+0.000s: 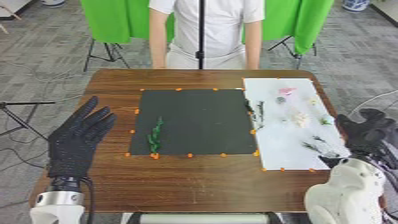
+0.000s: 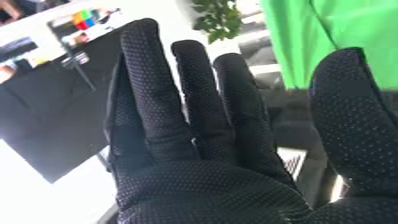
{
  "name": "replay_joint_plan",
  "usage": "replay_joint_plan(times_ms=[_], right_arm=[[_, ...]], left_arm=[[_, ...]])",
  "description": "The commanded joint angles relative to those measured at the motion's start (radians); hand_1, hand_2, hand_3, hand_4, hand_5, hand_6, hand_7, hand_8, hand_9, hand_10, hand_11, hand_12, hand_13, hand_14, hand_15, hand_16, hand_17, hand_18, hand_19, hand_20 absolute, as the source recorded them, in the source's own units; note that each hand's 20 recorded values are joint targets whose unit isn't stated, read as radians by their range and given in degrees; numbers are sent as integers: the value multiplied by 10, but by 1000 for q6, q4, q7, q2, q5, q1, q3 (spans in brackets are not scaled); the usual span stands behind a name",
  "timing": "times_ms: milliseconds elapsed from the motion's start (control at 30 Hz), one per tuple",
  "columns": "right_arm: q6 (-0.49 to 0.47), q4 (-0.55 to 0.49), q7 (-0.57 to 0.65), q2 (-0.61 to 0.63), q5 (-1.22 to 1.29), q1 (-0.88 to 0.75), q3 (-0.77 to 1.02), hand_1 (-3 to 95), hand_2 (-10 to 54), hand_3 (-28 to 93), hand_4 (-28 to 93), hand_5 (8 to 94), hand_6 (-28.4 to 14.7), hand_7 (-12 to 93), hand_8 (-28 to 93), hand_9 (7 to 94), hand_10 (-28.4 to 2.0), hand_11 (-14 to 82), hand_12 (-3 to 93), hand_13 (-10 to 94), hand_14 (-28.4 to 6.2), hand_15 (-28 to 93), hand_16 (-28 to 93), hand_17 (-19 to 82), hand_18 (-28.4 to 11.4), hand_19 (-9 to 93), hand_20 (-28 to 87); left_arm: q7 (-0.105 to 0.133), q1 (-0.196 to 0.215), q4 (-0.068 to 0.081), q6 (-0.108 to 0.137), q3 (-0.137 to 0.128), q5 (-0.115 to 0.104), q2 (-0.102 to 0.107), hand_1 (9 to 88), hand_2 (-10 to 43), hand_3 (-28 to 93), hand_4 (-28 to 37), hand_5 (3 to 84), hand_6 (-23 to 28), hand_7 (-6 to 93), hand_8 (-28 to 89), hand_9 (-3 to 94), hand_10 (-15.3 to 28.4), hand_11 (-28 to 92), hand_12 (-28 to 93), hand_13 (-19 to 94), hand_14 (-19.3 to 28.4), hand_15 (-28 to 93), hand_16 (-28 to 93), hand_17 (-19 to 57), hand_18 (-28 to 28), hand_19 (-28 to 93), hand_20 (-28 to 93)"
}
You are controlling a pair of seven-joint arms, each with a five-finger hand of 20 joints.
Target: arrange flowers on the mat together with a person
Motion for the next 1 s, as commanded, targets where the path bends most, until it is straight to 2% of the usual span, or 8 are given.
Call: replay_joint_plan(times_ms=[33, 333, 367, 433, 533, 600, 767, 1000], right_arm=[[-192, 34, -1, 1, 95, -34, 67, 275, -31, 803, -278, 528, -47, 135, -139, 581, -162, 181, 105, 563, -174, 465, 74, 159, -226, 750, 14], [-320, 105, -1, -4, 170, -9, 65, 280, -35, 800, -281, 530, -44, 132, -136, 572, -158, 169, 108, 553, -170, 445, 79, 141, -222, 730, 26], [-317, 111, 0, -6, 169, -16, 68, 279, -33, 798, -281, 532, -44, 131, -136, 573, -158, 168, 108, 554, -170, 443, 80, 141, -221, 728, 29], [-320, 128, -9, -3, 162, -3, 58, 277, -30, 796, -282, 536, -43, 132, -136, 575, -161, 167, 108, 554, -171, 441, 81, 140, -220, 725, 32], [-361, 136, -18, -9, 186, 21, 48, 278, -29, 794, -282, 542, -42, 132, -136, 577, -161, 166, 109, 554, -172, 439, 82, 139, -218, 722, 38], [-402, 141, -23, -14, 198, 35, 43, 278, -30, 795, -281, 545, -42, 132, -136, 578, -161, 166, 109, 553, -171, 437, 82, 136, -217, 720, 41], [-460, 154, -6, -27, 231, 45, 36, 282, -31, 792, -282, 557, -40, 129, -135, 588, -156, 164, 108, 554, -170, 432, 83, 133, -215, 714, 48], [-498, 185, -21, -34, 218, 79, -6, 289, -34, 789, -282, 575, -38, 127, -132, 597, -153, 162, 108, 560, -166, 428, 84, 128, -208, 708, 57]], left_arm=[[-10, 17, -5, 5, -8, 2, -11, 226, 80, 803, -211, 400, 109, 105, -91, 365, 213, 231, 91, 272, 273, 442, -99, -73, 235, 570, -5], [-1, -5, 1, -5, -1, 5, -3, 227, 81, 801, -211, 400, 109, 105, -91, 366, 213, 234, 92, 272, 273, 441, -100, -73, 235, 571, -5], [1, -8, 2, -2, 3, 0, -2, 227, 81, 801, -211, 400, 109, 105, -91, 366, 213, 234, 92, 271, 273, 441, -99, -73, 235, 570, -5], [33, 10, -5, 22, 8, -20, 23, 227, 81, 801, -211, 400, 109, 105, -91, 366, 213, 234, 91, 272, 272, 441, -99, -73, 234, 570, -4], [37, 33, -9, 25, -9, -21, 28, 226, 81, 802, -210, 400, 109, 105, -91, 366, 213, 234, 91, 271, 272, 441, -99, -73, 234, 570, -4], [41, 26, -7, 22, -12, -17, 26, 227, 81, 801, -210, 400, 109, 105, -91, 367, 215, 235, 91, 271, 272, 442, -99, -73, 235, 571, -3], [27, -11, 3, 11, 2, -14, 16, 226, 80, 803, -209, 400, 109, 105, -91, 367, 215, 236, 91, 271, 272, 445, -98, -74, 235, 572, -2], [35, -7, 5, 17, 3, -20, 20, 226, 81, 803, -211, 401, 109, 106, -91, 368, 215, 238, 92, 271, 273, 448, -99, -74, 235, 573, 0]])
